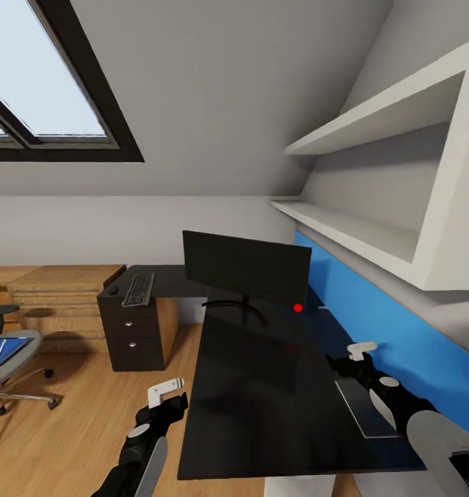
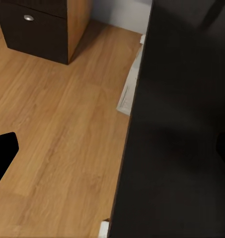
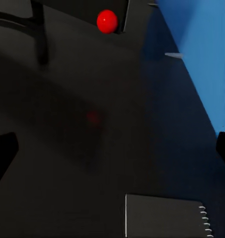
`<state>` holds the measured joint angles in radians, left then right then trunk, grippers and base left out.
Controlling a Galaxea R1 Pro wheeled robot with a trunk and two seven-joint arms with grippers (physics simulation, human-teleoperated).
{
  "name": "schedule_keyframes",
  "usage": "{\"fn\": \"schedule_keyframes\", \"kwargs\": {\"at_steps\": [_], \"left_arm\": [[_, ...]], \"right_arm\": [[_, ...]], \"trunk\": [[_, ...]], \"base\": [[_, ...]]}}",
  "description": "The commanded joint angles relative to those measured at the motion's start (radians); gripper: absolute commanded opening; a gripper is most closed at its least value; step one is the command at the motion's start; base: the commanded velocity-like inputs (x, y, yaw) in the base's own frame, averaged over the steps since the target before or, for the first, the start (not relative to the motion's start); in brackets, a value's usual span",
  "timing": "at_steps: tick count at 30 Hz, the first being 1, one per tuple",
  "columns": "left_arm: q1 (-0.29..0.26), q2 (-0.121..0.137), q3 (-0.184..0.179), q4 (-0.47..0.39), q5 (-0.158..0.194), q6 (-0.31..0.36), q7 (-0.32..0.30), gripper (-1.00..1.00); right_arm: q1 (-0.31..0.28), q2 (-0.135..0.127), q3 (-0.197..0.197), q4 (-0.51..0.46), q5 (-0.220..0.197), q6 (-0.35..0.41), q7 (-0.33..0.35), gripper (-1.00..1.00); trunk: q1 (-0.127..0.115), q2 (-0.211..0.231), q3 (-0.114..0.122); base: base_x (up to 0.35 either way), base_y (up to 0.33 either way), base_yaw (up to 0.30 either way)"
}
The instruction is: In the bedroom, organize the workspace by keeping the computer under the desk, ensuring the monitor is on the desk, placing the keyboard on the desk next to the monitor, placing the mouse on the desk next to the keyboard, moving the folder from the swivel chair onto the desk next to the mouse, stacking the notebook on top of the folder with the pen on top of the notebook, and positioning the swivel chair next to the desk.
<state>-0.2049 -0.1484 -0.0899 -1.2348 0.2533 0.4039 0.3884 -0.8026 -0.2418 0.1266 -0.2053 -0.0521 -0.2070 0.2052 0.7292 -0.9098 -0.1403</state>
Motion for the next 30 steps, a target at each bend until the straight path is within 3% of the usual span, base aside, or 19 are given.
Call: {"fn": "schedule_keyframes", "kwargs": {"at_steps": [1, 8, 17, 22, 26, 27, 30], "left_arm": [[-0.001, 0.0, -0.002, -0.002, 0.01, 0.003, 0.009, 1.0], [-0.001, 0.0, -0.002, -0.002, 0.01, 0.003, 0.009, 1.0], [-0.001, -0.002, -0.004, -0.004, 0.011, 0.002, 0.007, 1.0], [-0.001, -0.002, -0.046, -0.029, 0.012, 0.003, 0.01, 1.0], [0.001, -0.003, -0.063, -0.051, 0.013, 0.004, 0.012, 1.0], [0.003, -0.003, -0.087, -0.072, 0.013, 0.004, 0.013, 1.0], [0.008, -0.003, -0.1, -0.091, 0.014, 0.005, 0.013, 1.0]], "right_arm": [[-0.001, -0.001, 0.007, 0.001, -0.006, -0.003, 0.001, 1.0], [-0.001, 0.005, 0.006, 0.002, -0.005, -0.003, 0.001, 1.0], [-0.001, 0.007, 0.006, 0.007, -0.005, -0.003, 0.002, 1.0], [-0.001, 0.007, 0.005, 0.01, -0.005, 0.0, -0.006, 1.0], [-0.001, 0.007, 0.005, 0.013, -0.006, 0.005, -0.048, 1.0], [-0.001, 0.008, 0.006, 0.014, -0.008, 0.029, -0.093, 1.0], [-0.001, 0.007, 0.005, 0.014, -0.011, 0.054, -0.108, 1.0]], "trunk": [[0.001, -0.001, -0.002], [0.001, -0.001, -0.002], [0.001, -0.001, -0.002], [0.001, -0.001, -0.002], [0.016, -0.029, -0.014], [0.02, -0.036, -0.017], [0.031, -0.057, -0.027]], "base": [[0.205, -0.083, -0.156], [0.12, -0.063, -0.21], [0.017, -0.01, -0.053], [0.002, -0.001, -0.005], [0.0, 0.0, -0.001], [0.0, 0.0, 0.0], [0.0, 0.0, 0.0]]}}
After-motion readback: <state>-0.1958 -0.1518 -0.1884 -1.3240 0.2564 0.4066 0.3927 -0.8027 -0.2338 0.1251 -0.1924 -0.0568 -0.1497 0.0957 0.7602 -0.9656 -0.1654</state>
